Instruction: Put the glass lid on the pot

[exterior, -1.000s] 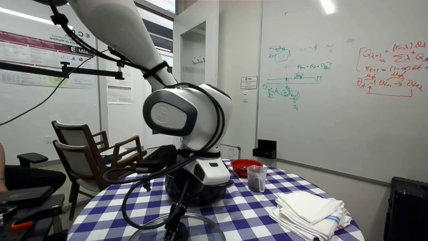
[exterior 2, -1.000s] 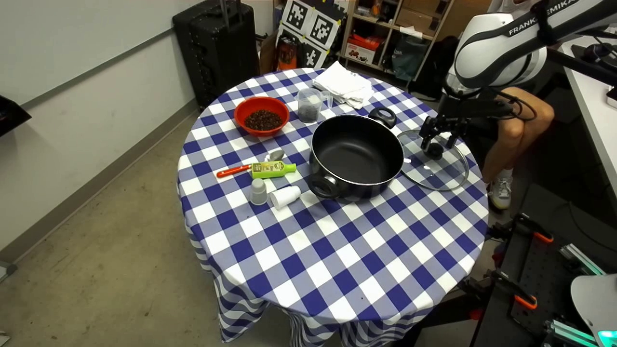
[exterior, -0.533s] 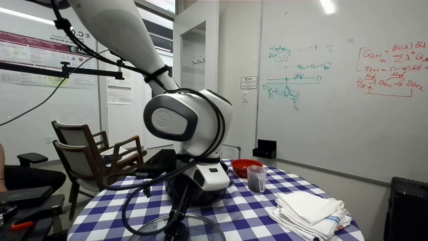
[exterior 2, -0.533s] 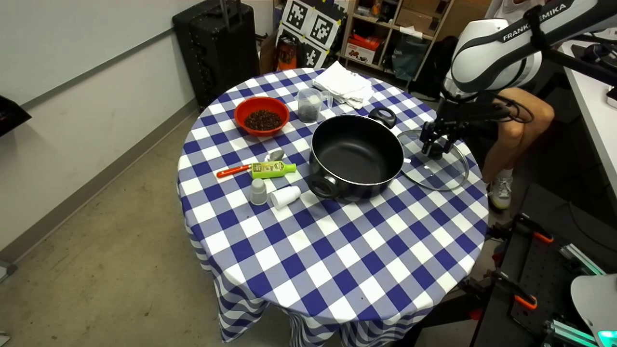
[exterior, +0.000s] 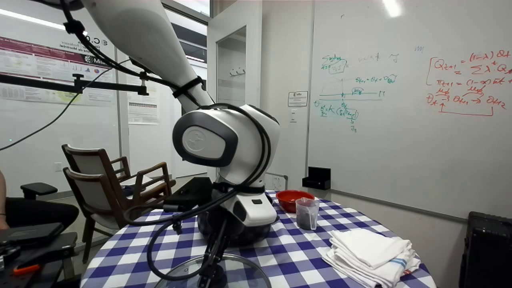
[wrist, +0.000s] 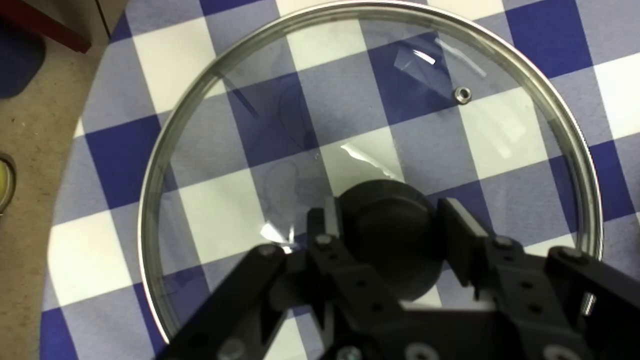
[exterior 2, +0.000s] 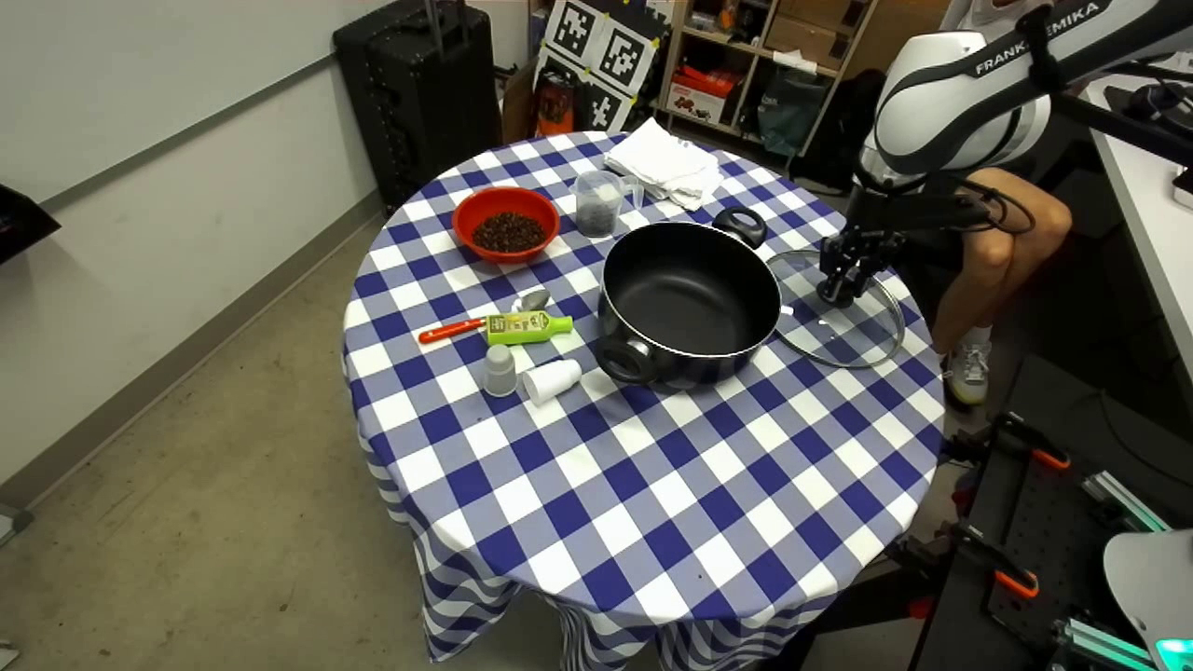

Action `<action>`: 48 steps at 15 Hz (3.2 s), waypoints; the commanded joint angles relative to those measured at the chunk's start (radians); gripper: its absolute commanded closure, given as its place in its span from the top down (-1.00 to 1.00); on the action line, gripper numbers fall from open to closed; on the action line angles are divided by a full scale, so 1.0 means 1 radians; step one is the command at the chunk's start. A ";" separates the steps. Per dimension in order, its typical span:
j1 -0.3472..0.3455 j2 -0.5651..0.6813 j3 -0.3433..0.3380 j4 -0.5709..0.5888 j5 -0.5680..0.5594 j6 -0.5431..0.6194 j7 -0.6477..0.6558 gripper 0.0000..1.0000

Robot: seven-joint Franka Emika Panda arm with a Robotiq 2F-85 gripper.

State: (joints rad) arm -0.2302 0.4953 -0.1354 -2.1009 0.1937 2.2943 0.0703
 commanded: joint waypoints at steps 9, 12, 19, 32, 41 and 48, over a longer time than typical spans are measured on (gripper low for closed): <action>0.077 -0.350 -0.156 -0.088 -0.371 -0.257 0.219 -0.50; 0.098 -0.457 -0.108 -0.056 -0.505 -0.313 0.207 -0.50; 0.223 -0.534 0.107 0.079 -0.536 -0.439 0.132 -0.50; 0.364 -0.258 0.257 0.327 -0.454 -0.333 0.087 -0.50; 0.337 -0.113 0.220 0.382 -0.382 -0.282 -0.013 -0.50; 0.341 -0.059 0.210 0.389 -0.372 -0.302 -0.022 -0.50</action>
State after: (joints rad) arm 0.1067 0.4153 0.0826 -1.7511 -0.1957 2.0186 0.0783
